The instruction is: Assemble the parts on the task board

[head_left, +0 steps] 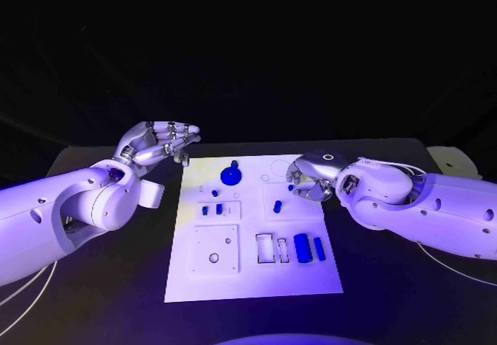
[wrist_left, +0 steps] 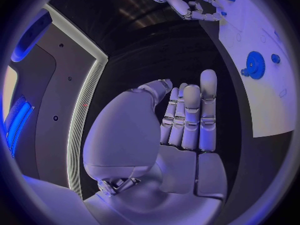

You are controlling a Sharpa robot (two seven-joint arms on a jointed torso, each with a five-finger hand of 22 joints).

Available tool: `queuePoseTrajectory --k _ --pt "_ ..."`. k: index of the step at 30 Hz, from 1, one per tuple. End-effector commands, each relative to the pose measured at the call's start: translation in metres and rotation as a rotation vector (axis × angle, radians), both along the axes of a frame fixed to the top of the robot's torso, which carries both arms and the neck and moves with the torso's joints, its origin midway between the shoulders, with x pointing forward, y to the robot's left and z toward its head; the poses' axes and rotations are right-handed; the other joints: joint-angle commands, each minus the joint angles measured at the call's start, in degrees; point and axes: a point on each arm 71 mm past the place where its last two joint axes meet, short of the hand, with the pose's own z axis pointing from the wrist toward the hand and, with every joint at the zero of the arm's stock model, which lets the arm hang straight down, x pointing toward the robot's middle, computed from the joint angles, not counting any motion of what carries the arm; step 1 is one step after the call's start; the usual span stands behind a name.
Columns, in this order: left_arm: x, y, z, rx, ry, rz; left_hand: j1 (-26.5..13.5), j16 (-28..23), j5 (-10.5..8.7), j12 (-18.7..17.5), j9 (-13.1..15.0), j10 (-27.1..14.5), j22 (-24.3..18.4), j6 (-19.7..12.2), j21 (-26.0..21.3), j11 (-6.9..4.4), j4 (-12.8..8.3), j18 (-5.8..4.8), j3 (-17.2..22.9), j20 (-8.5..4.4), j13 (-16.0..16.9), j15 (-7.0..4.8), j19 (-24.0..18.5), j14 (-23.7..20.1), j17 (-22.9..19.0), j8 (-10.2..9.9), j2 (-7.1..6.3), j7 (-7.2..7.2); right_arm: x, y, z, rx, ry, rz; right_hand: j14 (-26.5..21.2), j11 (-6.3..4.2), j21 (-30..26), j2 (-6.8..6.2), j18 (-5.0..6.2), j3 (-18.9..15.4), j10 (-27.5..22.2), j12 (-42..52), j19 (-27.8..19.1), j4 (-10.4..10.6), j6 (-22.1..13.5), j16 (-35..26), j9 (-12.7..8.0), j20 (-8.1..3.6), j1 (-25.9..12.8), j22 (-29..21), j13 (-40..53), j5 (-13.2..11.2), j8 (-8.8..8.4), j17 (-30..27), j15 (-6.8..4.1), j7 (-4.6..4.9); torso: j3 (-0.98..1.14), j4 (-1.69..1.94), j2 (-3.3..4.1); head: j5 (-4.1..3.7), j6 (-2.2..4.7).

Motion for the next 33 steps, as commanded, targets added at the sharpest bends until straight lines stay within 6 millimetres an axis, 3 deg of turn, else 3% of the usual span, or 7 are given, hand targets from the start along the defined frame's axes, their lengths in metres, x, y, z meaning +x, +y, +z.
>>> queuePoseTrajectory --k 1,4,8,10,21,33 --pt "0.000 0.001 0.002 -0.047 -0.005 0.016 -0.4 -0.4 -0.25 0.3 0.1 0.4 -0.1 0.4 -0.4 0.17 0.0 0.42 0.2 -0.03 0.1 0.14 -0.2 -0.3 0.0 0.3 -0.24 -0.08 0.000 0.001 -0.002 -0.076 -0.030 -0.012 3.8 -0.05 -0.2 -0.25 -0.51 0.4 -0.2 -0.2 3.2 -0.1 0.3 0.0 -0.1 -0.37 0.1 11.2 -0.1 0.2 -0.36 4.2 0.23 -0.17 -0.03 0.10 0.04 -0.09 -0.03" --pt "0.000 0.002 0.002 -0.047 -0.002 0.019 -0.4 -0.3 -0.26 0.3 0.1 0.4 -0.1 0.4 -0.4 0.18 0.0 0.42 0.2 -0.03 0.1 0.14 -0.2 -0.3 0.1 0.3 -0.26 -0.06 0.000 0.003 -0.004 -0.078 -0.030 -0.008 3.8 -0.05 -0.2 -0.12 -0.51 0.6 -0.1 -0.3 3.2 -0.2 0.5 0.0 -0.1 -0.39 0.1 11.2 -0.3 0.4 -0.32 4.2 0.25 -0.17 -0.07 0.04 -0.01 0.02 -0.17" --pt "0.000 0.003 0.001 -0.043 0.004 0.028 -0.4 -0.3 -0.26 0.3 0.1 0.4 -0.1 0.3 -0.5 0.19 0.0 0.41 0.2 -0.04 0.1 0.14 -0.1 -0.3 0.2 0.2 -0.25 -0.04 0.000 0.007 -0.007 -0.074 -0.026 0.000 3.9 0.05 0.9 0.36 -0.77 1.5 1.3 0.0 3.6 -0.5 1.6 0.1 0.0 -0.38 0.2 11.8 -0.9 0.5 0.04 4.2 0.35 -0.04 -0.04 0.04 0.03 -0.40 -0.17" --pt "0.000 0.003 0.001 -0.043 0.005 0.029 -0.4 -0.3 -0.26 0.3 0.1 0.4 -0.1 0.3 -0.5 0.19 0.0 0.41 0.2 -0.04 0.1 0.14 -0.1 -0.3 0.2 0.2 -0.25 -0.04 0.000 0.008 -0.009 -0.071 -0.024 0.004 3.9 0.12 1.1 0.61 -0.82 2.7 2.0 -0.2 3.7 -0.9 2.1 0.2 0.0 -0.35 0.3 12.0 -1.5 -1.2 0.10 4.2 0.32 -0.05 -0.06 0.04 0.04 -0.33 -0.12" --pt "0.001 0.004 0.000 -0.045 0.013 0.035 -0.6 -0.1 -0.24 0.5 0.0 0.0 -0.2 -0.1 -0.6 0.31 -0.1 0.39 0.3 -0.05 0.2 0.19 -0.1 -0.2 0.4 0.2 -0.35 0.19 0.001 0.012 -0.015 -0.077 -0.006 -0.001 3.9 -0.61 2.5 3.07 -1.12 6.7 4.9 -0.4 4.3 -3.2 4.3 0.4 0.7 -0.50 0.6 12.8 -2.7 -2.0 1.07 4.2 -0.30 -0.54 -0.02 0.00 0.08 -0.27 -0.25" --pt "0.001 0.006 0.000 -0.043 0.022 0.035 -0.5 0.1 -0.21 0.7 0.0 0.0 -0.2 -0.1 -0.6 0.32 -0.3 0.39 0.4 -0.05 0.2 0.20 0.0 0.0 0.9 0.2 -0.25 0.22 0.002 0.014 -0.022 -0.106 0.022 -0.015 3.9 -0.46 2.8 3.79 -1.20 8.2 5.1 -1.3 4.4 -4.7 4.0 0.6 0.9 -0.41 -0.1 13.0 -3.5 -3.5 0.94 4.4 -0.28 -0.29 0.00 0.01 0.03 -0.33 -0.65"
